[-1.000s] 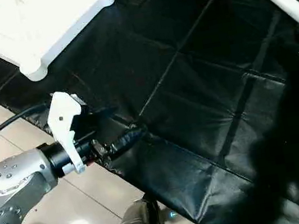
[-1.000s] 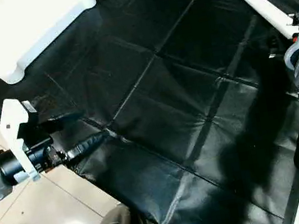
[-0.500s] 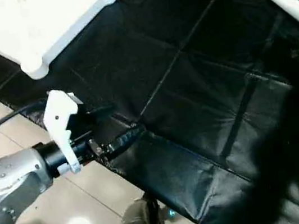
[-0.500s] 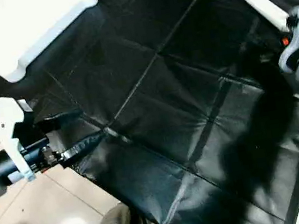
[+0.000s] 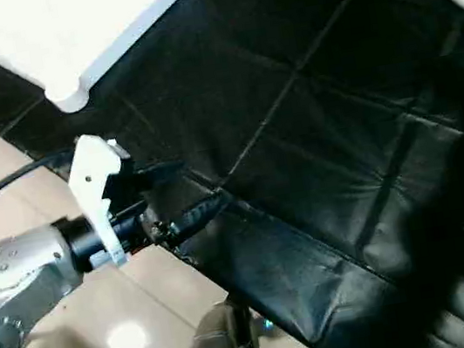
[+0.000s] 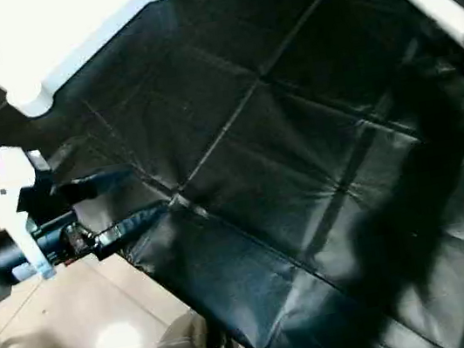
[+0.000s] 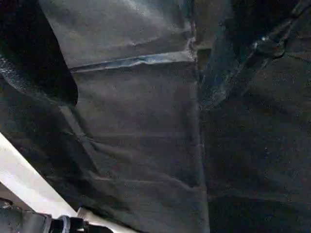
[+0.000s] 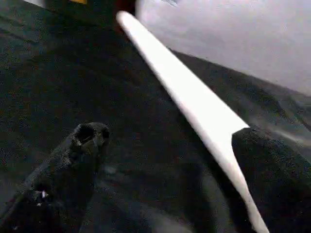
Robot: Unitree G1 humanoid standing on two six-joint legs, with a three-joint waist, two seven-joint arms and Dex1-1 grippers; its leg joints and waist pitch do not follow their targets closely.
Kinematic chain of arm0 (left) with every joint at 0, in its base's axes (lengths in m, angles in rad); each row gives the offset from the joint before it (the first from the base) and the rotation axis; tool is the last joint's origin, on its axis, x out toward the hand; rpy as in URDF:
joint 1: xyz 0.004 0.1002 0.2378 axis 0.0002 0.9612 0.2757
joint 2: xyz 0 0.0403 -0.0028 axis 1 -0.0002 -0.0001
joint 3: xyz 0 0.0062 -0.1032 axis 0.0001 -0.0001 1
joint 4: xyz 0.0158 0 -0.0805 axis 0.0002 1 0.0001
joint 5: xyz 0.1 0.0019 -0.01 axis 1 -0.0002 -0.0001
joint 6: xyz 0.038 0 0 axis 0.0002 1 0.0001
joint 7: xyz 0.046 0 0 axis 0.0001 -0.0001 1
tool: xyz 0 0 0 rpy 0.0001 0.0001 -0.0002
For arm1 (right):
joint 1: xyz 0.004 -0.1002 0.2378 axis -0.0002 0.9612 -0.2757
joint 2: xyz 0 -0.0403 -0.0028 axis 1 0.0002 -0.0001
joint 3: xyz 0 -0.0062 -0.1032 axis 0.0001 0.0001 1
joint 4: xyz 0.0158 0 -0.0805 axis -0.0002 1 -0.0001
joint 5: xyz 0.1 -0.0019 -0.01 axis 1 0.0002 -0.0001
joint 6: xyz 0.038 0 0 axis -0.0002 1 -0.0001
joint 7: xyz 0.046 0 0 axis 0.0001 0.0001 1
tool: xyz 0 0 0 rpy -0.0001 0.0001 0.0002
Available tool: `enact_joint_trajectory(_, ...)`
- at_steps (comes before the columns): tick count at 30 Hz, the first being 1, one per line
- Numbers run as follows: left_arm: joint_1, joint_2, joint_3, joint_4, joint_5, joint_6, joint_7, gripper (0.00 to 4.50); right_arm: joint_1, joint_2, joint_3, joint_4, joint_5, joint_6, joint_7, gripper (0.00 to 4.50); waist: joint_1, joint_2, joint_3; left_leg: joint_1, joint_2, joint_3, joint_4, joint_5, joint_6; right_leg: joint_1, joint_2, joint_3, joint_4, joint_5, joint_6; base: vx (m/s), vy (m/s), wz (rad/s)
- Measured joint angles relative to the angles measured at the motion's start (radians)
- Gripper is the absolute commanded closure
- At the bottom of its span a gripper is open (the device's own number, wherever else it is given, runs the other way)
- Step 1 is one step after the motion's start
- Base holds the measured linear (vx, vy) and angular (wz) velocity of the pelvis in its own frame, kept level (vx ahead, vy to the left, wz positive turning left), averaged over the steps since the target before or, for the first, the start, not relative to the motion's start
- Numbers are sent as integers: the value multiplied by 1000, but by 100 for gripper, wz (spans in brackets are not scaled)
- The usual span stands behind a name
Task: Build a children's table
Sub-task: Pick table leg
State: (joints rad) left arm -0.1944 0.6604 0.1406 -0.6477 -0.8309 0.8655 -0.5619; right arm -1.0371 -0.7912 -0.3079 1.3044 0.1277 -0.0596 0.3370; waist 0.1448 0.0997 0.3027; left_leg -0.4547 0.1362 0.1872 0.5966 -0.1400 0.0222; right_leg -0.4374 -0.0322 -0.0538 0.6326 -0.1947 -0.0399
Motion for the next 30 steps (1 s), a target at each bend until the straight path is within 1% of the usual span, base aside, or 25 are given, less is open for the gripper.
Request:
enact_joint_trajectory(5,6,19,12,-3,-14,11,0,5,0,-2,-35,15,-4,-42,-143,0,-3,-3,2,-1,0,4,-5,2,5,-3,0,1,-3,-2,-3,0,0,0)
enact_joint_trajectory(9,15,33,21,-11,-41,27,-1,5,1,-5,-38,33,-21,-67,-222,0,-3,-7,4,0,0,7,-7,2,5,-5,0,4,-3,-2,-3,0,0,0)
enact_joint_trajectory(11,26,41,32,-17,-48,32,-2,5,8,-9,-39,37,-25,-70,-244,0,-4,-9,6,0,0,8,-7,2,4,-5,0,5,-3,-2,-2,0,0,0)
enact_joint_trajectory(15,38,63,60,-35,-70,47,-2,5,18,-17,-74,43,-17,-47,-275,0,-3,-16,10,0,0,10,-7,0,0,-5,0,6,-3,-2,-2,0,0,0)
enact_joint_trajectory(17,46,70,65,-44,-78,51,-2,5,25,-18,-89,44,-9,-35,-277,0,-2,-19,12,0,0,10,-7,0,1,-6,0,7,-3,-2,-2,0,0,0)
enact_joint_trajectory(18,56,75,74,-51,-82,53,-2,5,27,-18,-106,49,1,-29,-275,0,-1,-21,14,0,0,10,-7,0,0,-6,0,7,-3,-2,-2,0,0,0)
enact_joint_trajectory(20,75,87,89,-55,-92,59,-2,5,27,-18,-158,54,46,-17,-250,0,0,-22,14,0,0,11,-7,-1,1,-6,0,7,-3,-2,-2,0,0,0)
enact_joint_trajectory(22,81,96,99,-57,-103,65,-2,5,27,-13,-197,55,88,-6,-195,0,0,-23,15,0,0,11,-7,-1,1,-6,0,8,-2,-2,-2,0,0,0)
enact_joint_trajectory(25,88,107,107,-65,-111,68,-4,5,27,-2,-219,55,114,10,-134,0,3,-21,15,0,0,11,-7,0,1,-6,1,8,-2,-2,-2,0,0,0)
enact_joint_trajectory(30,86,117,109,-68,-118,69,-7,5,31,10,-244,55,121,14,-66,0,19,-16,18,0,0,11,-7,-1,0,-6,1,8,-2,-2,-3,0,0,0)
